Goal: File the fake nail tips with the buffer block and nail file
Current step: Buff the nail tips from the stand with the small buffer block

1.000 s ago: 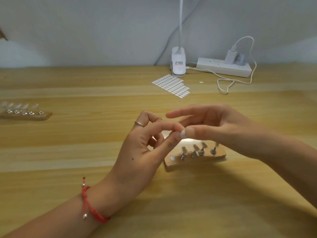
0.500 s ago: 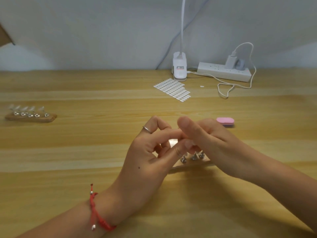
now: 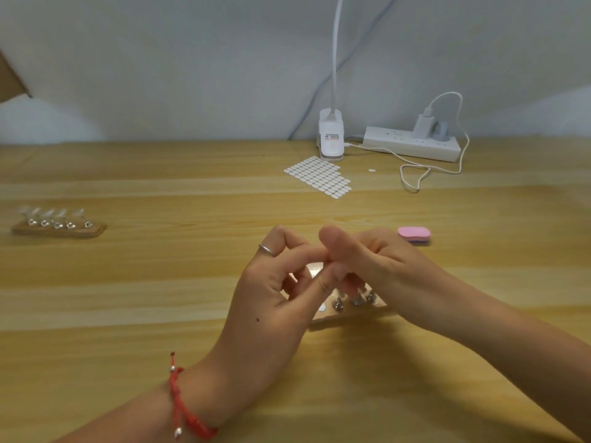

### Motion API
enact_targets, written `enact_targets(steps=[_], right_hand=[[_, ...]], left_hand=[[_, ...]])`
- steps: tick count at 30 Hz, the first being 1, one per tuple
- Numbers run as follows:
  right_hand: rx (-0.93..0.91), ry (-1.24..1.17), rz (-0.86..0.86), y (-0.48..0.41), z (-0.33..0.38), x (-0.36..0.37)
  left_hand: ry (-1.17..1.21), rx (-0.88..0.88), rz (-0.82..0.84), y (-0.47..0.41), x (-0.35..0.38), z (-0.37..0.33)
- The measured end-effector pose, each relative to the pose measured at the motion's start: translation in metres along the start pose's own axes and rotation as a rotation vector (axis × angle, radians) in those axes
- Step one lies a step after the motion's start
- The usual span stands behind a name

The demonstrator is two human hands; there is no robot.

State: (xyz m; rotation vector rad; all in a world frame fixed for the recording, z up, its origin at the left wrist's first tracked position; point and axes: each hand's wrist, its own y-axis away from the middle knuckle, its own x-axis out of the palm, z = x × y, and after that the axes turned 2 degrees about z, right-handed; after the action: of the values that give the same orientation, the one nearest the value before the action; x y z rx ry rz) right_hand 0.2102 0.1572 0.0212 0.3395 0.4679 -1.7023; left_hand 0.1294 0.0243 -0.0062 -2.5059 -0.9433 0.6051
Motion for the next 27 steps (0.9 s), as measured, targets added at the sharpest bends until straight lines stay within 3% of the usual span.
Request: enact_targets(steps=[3,5,7,8,10,16,20,27], right_hand=[[-0.003,0.177,-0.169,-0.003,-0.001,-0.044],[0.032,0.465,-0.332,-0.001,-0.009,-0.083],[0.205,0.754,-0.216,0.007,-0.027,-0.105],[0.270,0.787,-0.133,0.012,-0.039,-0.107],[0.242,0.711,-0.091,0.019,-0.053,-0.100],[-0.117,0.417,-0.368,0.020,-0.034,-0.070],[-0.348,0.329,-0.350,0.014,-0.007,-0.034],[-0.448,0.373,-0.442,0.012,-0.014,-0.017]], left_hand=[[0.101,-0.119,-0.094,-0.003,-0.002,0.001],[0.185,-0.246,-0.160,-0.006,-0.008,0.004],[0.235,-0.343,-0.193,-0.009,-0.014,0.007],[0.245,-0.377,-0.198,-0.011,-0.015,0.008],[0.268,-0.420,-0.194,-0.013,-0.015,0.010],[0.278,-0.405,-0.132,-0.011,-0.017,0.016],[0.279,-0.394,-0.127,-0.013,-0.015,0.017],[0.271,-0.373,-0.094,-0.013,-0.014,0.020]])
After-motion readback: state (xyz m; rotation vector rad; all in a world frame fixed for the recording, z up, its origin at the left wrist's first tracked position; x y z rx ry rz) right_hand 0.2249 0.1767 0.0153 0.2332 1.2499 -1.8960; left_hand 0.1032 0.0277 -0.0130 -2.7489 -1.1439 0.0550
